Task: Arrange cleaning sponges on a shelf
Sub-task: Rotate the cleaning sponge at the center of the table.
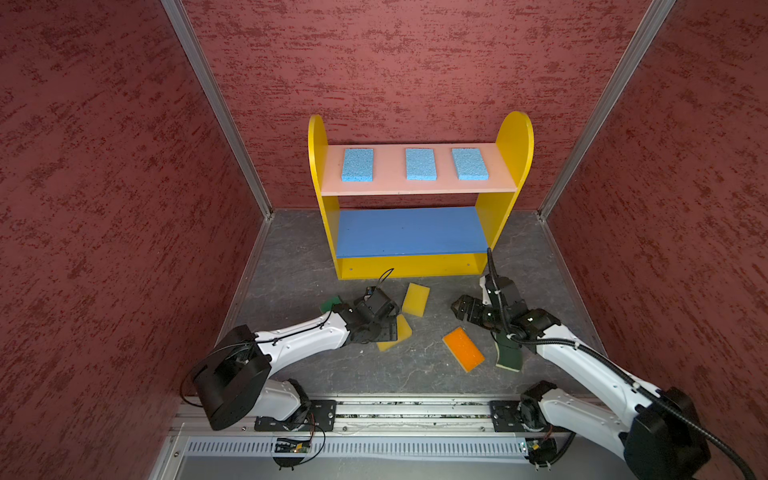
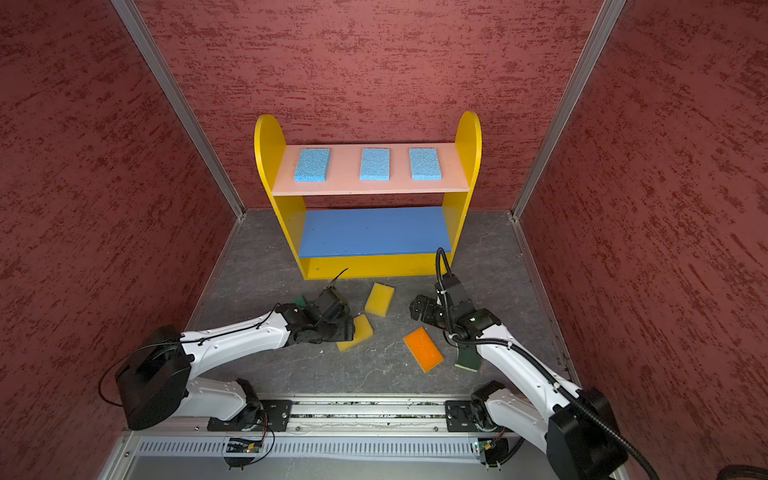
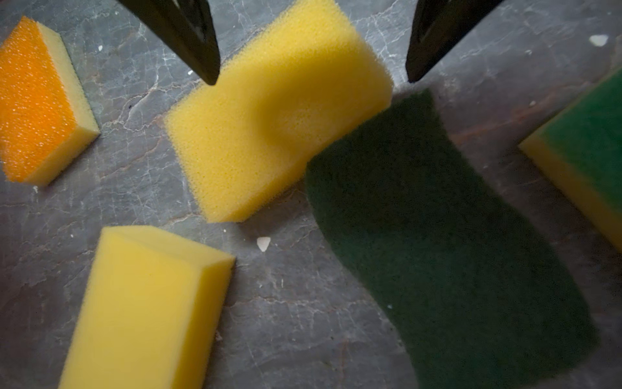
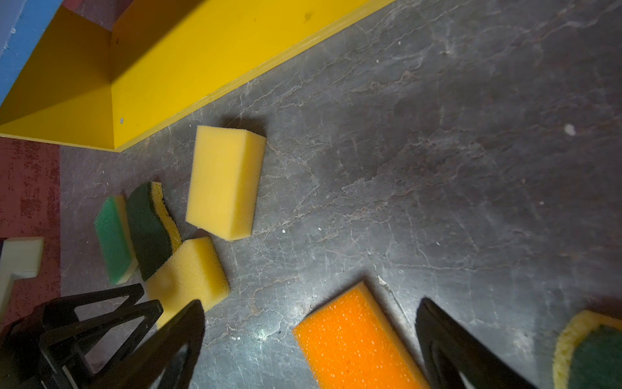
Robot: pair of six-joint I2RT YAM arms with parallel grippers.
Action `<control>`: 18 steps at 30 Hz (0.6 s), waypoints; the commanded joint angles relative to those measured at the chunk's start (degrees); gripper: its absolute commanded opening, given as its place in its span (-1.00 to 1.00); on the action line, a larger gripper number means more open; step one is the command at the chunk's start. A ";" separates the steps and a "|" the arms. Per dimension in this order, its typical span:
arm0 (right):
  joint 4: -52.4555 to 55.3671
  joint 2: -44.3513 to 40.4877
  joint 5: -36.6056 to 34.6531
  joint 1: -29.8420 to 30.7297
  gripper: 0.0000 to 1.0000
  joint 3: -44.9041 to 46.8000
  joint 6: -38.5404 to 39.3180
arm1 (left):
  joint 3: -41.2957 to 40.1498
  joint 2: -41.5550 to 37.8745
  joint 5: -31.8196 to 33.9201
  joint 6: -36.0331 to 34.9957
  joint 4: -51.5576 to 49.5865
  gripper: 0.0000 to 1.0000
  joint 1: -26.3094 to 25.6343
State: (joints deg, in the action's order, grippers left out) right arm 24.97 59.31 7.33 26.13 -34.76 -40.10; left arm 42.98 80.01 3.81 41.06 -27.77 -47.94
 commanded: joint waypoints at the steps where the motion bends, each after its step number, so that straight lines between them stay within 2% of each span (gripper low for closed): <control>1: -1.67 -1.80 0.32 -0.41 0.97 0.92 -0.97 | 0.63 0.85 -2.53 -3.11 4.41 0.74 -0.11; 8: -1.58 -2.27 0.23 -0.47 0.97 1.41 -1.52 | 1.60 3.81 -5.55 -3.86 4.43 0.73 -0.35; 18: -2.20 -2.44 0.64 -0.57 0.97 1.98 -1.65 | 2.49 3.59 -9.89 -5.18 5.59 0.74 -4.98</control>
State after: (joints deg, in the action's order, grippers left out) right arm 24.71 57.69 7.46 26.09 -33.63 -40.71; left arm 43.88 83.68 -3.84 37.41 -23.44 -51.83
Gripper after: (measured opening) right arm 0.987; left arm 0.868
